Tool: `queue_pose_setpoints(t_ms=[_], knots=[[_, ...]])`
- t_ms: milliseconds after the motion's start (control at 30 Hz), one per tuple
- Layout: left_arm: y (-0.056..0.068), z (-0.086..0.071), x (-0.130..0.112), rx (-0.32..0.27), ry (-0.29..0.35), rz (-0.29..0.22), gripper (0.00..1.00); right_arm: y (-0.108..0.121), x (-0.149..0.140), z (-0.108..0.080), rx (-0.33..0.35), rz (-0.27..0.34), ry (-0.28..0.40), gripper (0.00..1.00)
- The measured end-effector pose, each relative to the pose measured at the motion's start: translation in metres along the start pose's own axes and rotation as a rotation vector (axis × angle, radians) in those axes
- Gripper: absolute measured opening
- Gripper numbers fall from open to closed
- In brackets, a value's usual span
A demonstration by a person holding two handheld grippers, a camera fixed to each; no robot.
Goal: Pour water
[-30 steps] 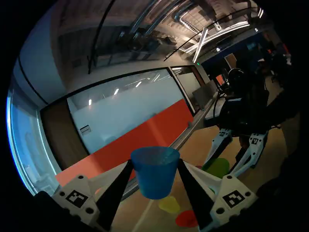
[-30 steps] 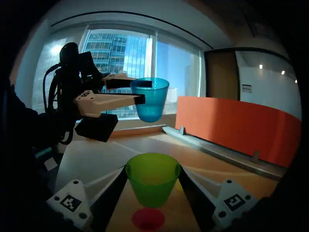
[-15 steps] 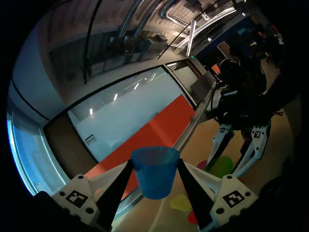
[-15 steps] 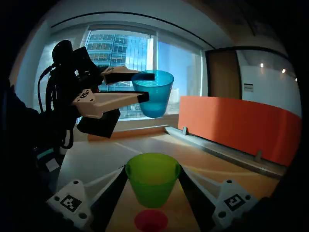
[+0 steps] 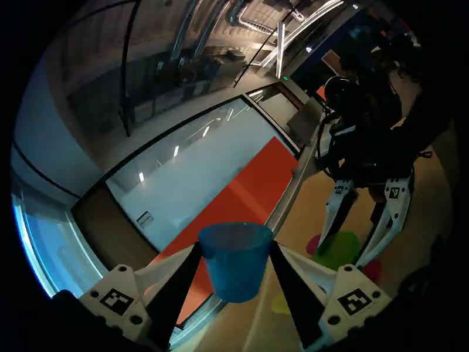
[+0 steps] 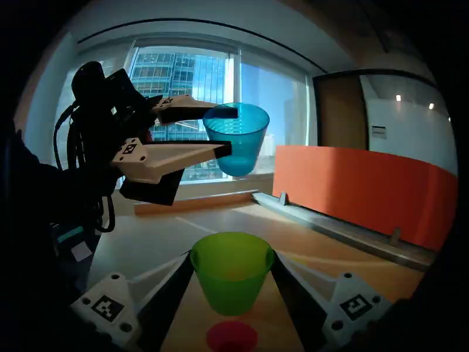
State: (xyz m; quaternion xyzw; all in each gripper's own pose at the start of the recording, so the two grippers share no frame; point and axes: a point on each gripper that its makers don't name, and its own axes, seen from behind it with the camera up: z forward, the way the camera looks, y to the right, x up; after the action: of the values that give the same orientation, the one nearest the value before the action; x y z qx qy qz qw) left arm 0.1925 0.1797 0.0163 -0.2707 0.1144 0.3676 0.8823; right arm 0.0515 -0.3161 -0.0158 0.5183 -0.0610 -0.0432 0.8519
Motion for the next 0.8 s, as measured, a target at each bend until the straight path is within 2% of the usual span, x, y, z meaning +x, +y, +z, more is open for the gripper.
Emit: queue_pose_setpoints(t_ms=[400, 800], knots=[[0.0005, 0.0043, 0.0004, 0.01, -0.003, 0.079, 0.84, -0.0015, 0.0015, 0.0035, 0.003, 0.001, 0.002, 0.93], [0.0028, 0.01, 0.0016, 0.018, -0.004, 0.182, 0.84, 0.0021, 0.0042, 0.0018, -0.004, 0.004, 0.005, 0.93]])
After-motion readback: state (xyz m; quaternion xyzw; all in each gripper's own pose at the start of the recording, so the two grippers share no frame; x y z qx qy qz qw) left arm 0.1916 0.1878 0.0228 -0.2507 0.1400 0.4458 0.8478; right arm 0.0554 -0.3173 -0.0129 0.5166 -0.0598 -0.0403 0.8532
